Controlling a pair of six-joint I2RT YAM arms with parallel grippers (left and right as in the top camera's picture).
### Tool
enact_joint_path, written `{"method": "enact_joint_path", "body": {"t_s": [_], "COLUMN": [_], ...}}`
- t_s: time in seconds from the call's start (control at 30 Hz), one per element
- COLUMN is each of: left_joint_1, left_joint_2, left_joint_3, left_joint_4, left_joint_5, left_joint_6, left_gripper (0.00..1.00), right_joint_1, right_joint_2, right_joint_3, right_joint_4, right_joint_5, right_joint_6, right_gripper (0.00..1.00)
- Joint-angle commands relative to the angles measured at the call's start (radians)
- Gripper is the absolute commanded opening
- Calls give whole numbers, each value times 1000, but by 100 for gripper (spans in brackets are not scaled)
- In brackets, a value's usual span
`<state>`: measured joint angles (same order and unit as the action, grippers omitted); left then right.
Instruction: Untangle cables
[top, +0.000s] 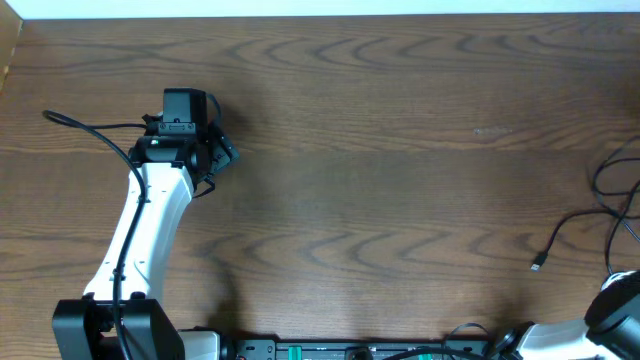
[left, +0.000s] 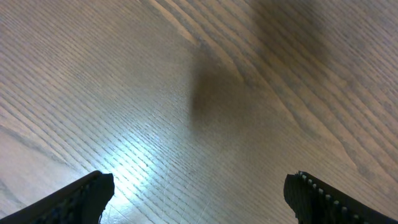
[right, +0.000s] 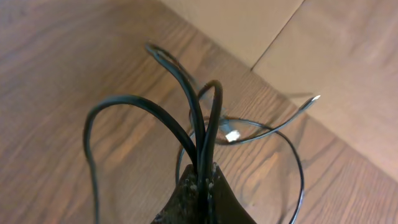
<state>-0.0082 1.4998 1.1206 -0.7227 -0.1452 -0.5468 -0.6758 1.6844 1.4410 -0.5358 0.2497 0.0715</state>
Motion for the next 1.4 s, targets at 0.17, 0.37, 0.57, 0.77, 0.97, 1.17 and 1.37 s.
{"method": "enact_joint_path", "body": {"t_s": [0.17,0.37,0.57,0.77,0.97,1.17,1.37], "left_joint_1": [3,3,3,3,3,3,2], "left_joint_2": [-9,-9,-9,-9,-9,-9,-9], "left_joint_3": [3,3,3,3,3,3,3], "left_joint_4": [-3,-2,-2,-2,-2,-1,24], "left_joint_5": [-20,-20,-20,-20,-20,-20,38], "left_joint_6": [-5,-5,-5,-5,-5,-5,17], "left_gripper": [93,93,93,93,93,93,93], "right_joint_1": [-35,-61,-90,-88,-88,-88,-50], "right_joint_2": [110,125,124,108,68,28,26], "right_joint_3": [16,16,16,21,93,187,193], "right_joint_4": [-23,-16,6,41,45,69,25], "right_joint_5": [-21,-32,-195,-260,-241,-419,-661], "right_joint_6": [29,31,32,17,56,55,45], "right_gripper": [1,27,59,59,63,69,70]}}
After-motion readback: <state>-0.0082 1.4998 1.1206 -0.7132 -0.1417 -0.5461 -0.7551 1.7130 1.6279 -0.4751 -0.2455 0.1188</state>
